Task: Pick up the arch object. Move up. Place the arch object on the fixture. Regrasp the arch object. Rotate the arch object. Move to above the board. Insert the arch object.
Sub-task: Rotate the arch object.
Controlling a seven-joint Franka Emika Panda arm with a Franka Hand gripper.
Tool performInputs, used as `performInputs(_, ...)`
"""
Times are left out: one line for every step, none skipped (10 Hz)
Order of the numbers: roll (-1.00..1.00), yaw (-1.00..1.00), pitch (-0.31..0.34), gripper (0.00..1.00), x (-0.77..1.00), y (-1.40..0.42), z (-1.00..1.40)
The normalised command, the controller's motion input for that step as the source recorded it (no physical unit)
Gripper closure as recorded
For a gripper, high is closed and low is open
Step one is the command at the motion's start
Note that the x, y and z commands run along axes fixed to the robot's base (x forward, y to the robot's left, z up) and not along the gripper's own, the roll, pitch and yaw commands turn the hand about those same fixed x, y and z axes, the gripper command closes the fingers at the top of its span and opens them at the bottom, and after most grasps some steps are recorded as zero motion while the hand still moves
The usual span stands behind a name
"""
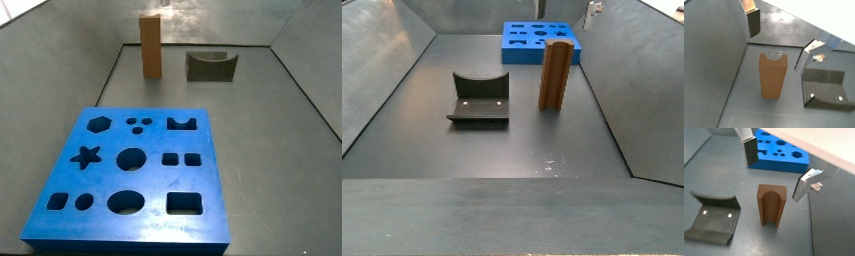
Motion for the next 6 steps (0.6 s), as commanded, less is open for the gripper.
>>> performInputs(-0.04, 1.00, 0.025, 0.00, 0.01, 0.00, 0.00)
performInputs(-0.04, 1.00, 0.027, 0.00, 0.01, 0.00, 0.00)
performInputs(-0.05, 1.00, 0.031, 0.00, 0.01, 0.00, 0.00)
performInputs(-0.05, 1.00, 0.035, 0.00, 0.01, 0.00, 0.00)
performInputs(-0.06, 1.00, 0.044, 0.00, 0.01, 0.00, 0.00)
performInputs(-0.08, 1.00, 0.053, 0.00, 0.01, 0.00, 0.00)
